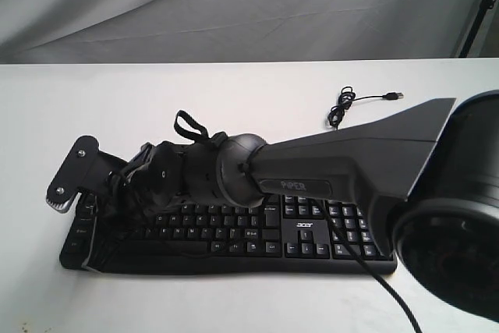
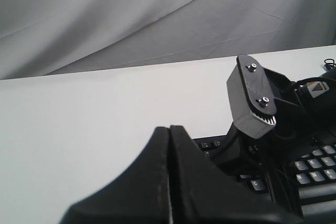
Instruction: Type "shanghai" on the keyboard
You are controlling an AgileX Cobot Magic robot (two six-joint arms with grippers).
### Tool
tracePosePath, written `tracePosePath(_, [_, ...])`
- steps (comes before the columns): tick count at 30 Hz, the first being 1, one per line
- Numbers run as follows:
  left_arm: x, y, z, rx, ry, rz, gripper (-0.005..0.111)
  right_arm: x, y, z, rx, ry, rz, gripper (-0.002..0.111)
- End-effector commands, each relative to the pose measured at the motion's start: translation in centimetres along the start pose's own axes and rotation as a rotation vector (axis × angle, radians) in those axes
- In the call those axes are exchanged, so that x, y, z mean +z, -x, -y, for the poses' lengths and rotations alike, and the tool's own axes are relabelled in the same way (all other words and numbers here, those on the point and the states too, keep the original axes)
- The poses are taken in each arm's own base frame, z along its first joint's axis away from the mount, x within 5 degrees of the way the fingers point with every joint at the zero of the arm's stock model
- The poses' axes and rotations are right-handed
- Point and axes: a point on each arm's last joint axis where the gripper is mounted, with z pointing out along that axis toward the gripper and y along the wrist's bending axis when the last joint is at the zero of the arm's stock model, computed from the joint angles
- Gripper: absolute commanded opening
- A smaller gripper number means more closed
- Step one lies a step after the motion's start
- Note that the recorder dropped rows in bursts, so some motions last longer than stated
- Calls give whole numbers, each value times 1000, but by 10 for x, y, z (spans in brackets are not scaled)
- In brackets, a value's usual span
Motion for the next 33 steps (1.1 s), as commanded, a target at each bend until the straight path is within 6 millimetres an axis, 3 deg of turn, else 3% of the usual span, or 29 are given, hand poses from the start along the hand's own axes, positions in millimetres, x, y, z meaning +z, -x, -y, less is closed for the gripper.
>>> tracePosePath(1, [0,-1,0,-1,-4,4,0,1,1,1,-9,-12,7,0])
tracePosePath(10, [0,-1,0,-1,-4,4,0,9,-7,-1,-11,-8,-11,0])
tracePosePath(16, [0,-1,0,-1,-4,4,0,-8,9,3,-33,-9,21,0])
tracePosePath(21, [0,-1,0,-1,-4,4,0,-22,10,8,-47,6,9,0])
tracePosePath(26, [0,-1,0,-1,-4,4,0,-50,-15,19,55,-123,8,0])
tracePosePath(33, [0,-1,0,-1,-4,4,0,-89,-51,15,161,-245,-9,0])
